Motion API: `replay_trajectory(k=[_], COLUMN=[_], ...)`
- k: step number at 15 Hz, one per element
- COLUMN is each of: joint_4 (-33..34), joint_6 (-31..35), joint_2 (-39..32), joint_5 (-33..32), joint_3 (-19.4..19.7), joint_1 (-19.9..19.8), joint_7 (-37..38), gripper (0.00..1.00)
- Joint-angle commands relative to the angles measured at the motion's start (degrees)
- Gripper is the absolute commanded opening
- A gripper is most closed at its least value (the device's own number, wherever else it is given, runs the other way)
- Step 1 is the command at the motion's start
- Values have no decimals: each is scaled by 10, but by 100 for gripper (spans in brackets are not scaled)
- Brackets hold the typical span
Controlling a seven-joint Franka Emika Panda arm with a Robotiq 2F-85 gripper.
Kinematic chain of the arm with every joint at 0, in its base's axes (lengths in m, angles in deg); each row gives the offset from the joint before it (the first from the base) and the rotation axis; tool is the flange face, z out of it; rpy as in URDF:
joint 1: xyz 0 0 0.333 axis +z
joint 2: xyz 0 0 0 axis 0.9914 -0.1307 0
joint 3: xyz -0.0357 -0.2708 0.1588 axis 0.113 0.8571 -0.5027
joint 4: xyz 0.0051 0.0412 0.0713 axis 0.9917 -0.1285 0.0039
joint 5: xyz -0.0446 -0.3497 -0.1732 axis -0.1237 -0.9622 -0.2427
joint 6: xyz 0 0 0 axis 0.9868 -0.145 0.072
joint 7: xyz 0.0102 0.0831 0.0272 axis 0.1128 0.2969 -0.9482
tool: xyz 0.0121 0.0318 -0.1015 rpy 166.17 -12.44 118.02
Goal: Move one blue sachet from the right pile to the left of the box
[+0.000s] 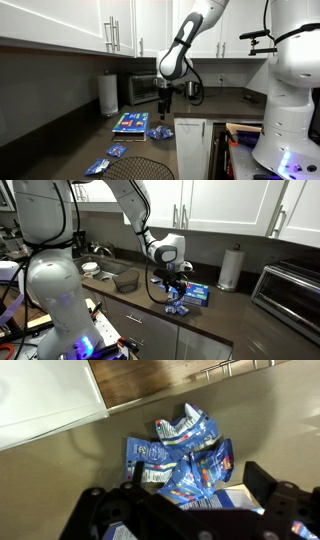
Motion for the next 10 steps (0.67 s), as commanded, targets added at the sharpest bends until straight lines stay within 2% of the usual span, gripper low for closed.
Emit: replay_trajectory(k=[1, 5, 10], joint_4=[8, 19, 37], joint_6=[74, 134, 175], joint_2=[-62, -124, -163], joint_5=[-4, -9, -20], joint_3=[-11, -15, -5], joint_1=[-15, -18, -8], joint_7=[-2, 10, 22], gripper=[100, 100, 100])
